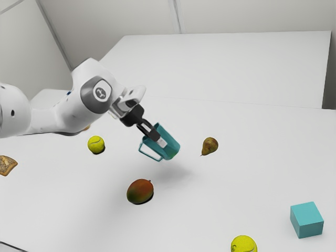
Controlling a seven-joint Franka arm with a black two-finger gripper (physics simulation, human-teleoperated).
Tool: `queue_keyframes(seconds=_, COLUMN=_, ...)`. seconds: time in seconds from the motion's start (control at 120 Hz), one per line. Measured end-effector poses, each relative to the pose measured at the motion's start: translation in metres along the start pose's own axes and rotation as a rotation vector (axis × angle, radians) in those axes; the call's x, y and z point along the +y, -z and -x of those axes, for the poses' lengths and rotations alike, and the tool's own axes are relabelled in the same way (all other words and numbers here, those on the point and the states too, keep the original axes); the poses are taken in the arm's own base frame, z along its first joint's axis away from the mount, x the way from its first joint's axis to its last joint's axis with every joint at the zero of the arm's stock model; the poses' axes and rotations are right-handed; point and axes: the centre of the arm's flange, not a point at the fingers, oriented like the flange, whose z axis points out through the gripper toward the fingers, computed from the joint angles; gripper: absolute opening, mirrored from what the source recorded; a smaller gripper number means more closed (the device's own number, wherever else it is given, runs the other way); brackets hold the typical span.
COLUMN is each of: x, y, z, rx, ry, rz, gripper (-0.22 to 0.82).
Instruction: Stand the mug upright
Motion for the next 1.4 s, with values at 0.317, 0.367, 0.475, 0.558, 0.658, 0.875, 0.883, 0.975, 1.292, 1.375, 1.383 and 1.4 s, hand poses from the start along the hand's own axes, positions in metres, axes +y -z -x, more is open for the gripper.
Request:
queue_keyframes(seconds=0.317, x=-0.059, y=-0.006, z=0.018, rx=-0.262, ry=-0.046, rz=-0.332, gripper=-0.17)
queue_keyframes(seconds=0.367, x=-0.059, y=-0.013, z=0.015, rx=-0.281, ry=-0.056, rz=-0.358, gripper=-0.17)
queue_keyframes(seconds=0.475, x=-0.048, y=-0.032, z=-0.001, rx=-0.304, ry=-0.087, rz=-0.390, gripper=-0.17)
queue_keyframes(seconds=0.558, x=-0.048, y=-0.040, z=-0.003, rx=-0.311, ry=-0.078, rz=-0.403, gripper=-0.18)
queue_keyframes(seconds=0.658, x=-0.051, y=-0.042, z=-0.003, rx=-0.309, ry=-0.050, rz=-0.415, gripper=-0.18)
queue_keyframes(seconds=0.875, x=-0.056, y=-0.052, z=0.000, rx=-0.309, ry=0.000, rz=-0.426, gripper=-0.18)
queue_keyframes(seconds=0.883, x=-0.056, y=-0.053, z=0.000, rx=-0.309, ry=0.001, rz=-0.426, gripper=-0.18)
queue_keyframes(seconds=0.975, x=-0.058, y=-0.057, z=0.001, rx=-0.309, ry=0.019, rz=-0.429, gripper=-0.18)
queue_keyframes(seconds=1.292, x=-0.059, y=-0.060, z=0.003, rx=-0.298, ry=0.059, rz=-0.431, gripper=0.01)
queue_keyframes(seconds=1.375, x=-0.058, y=-0.058, z=0.001, rx=-0.293, ry=0.061, rz=-0.432, gripper=0.13)
queue_keyframes(seconds=1.383, x=-0.058, y=-0.058, z=0.001, rx=-0.292, ry=0.061, rz=-0.433, gripper=0.15)
queue_keyframes(seconds=1.4, x=-0.057, y=-0.056, z=0.001, rx=-0.290, ry=0.062, rz=-0.434, gripper=0.18)
